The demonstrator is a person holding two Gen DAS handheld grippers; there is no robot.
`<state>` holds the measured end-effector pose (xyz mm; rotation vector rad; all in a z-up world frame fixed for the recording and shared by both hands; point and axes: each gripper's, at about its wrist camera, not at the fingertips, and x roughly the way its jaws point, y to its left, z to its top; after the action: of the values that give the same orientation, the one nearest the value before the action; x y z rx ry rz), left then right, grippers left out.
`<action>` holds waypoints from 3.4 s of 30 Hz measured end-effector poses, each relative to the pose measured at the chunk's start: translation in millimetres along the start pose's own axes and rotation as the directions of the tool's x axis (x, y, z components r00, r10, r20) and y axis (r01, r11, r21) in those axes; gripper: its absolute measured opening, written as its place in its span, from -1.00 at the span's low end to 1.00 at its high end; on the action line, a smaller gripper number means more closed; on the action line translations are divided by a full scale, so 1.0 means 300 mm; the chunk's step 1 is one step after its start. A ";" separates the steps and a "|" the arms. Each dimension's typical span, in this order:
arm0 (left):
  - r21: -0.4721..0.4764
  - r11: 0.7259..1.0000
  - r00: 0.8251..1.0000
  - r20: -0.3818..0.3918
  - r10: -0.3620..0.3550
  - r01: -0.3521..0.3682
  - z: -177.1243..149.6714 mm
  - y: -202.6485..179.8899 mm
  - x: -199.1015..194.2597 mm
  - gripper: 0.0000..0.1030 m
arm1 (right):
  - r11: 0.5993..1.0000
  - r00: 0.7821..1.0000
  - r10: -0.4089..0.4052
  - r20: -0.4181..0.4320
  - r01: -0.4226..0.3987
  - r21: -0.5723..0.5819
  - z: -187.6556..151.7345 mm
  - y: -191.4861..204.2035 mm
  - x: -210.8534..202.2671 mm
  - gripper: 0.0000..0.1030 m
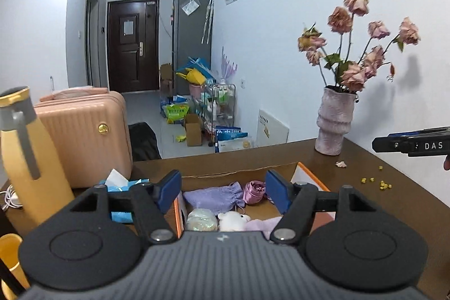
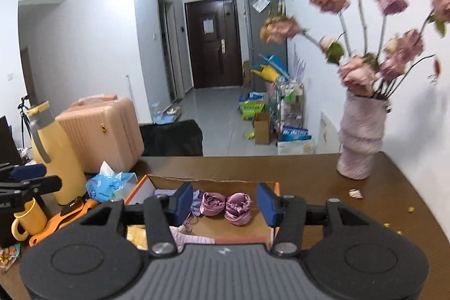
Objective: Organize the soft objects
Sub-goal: 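Withdraw both grippers from the box toward the light blue plush, then close the left gripper on the light blue plush while the right gripper grasps it too, then carry the light blue plush into the red box and open both grippers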
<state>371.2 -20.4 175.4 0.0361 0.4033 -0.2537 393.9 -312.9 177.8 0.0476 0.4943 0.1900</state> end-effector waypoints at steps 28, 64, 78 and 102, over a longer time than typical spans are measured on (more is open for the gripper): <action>-0.086 0.993 0.997 -0.011 0.078 -0.079 -0.754 -0.088 -0.389 0.67 | 0.998 0.990 0.038 0.135 -0.031 -0.053 -0.884 0.166 -0.409 0.57; -0.431 0.850 0.845 -0.291 -0.449 0.303 -0.774 -0.083 0.024 -0.44 | 0.927 0.943 0.306 -0.131 -0.264 0.266 -0.876 0.129 0.009 -0.15; -0.414 0.869 0.866 -0.290 -0.408 0.271 -0.777 -0.148 0.013 -0.52 | 0.912 0.946 0.312 -0.085 -0.273 0.307 -0.932 0.095 -0.074 -0.32; -0.233 0.967 0.914 -0.362 -0.182 0.100 -0.219 0.009 0.948 -0.77 | 0.967 0.896 0.248 -0.367 -0.206 0.149 -0.156 -0.047 0.959 -0.35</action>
<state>599.5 -79.6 3.2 -0.1554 0.8225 -0.3477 622.4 -271.2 0.9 0.1760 0.8931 0.4074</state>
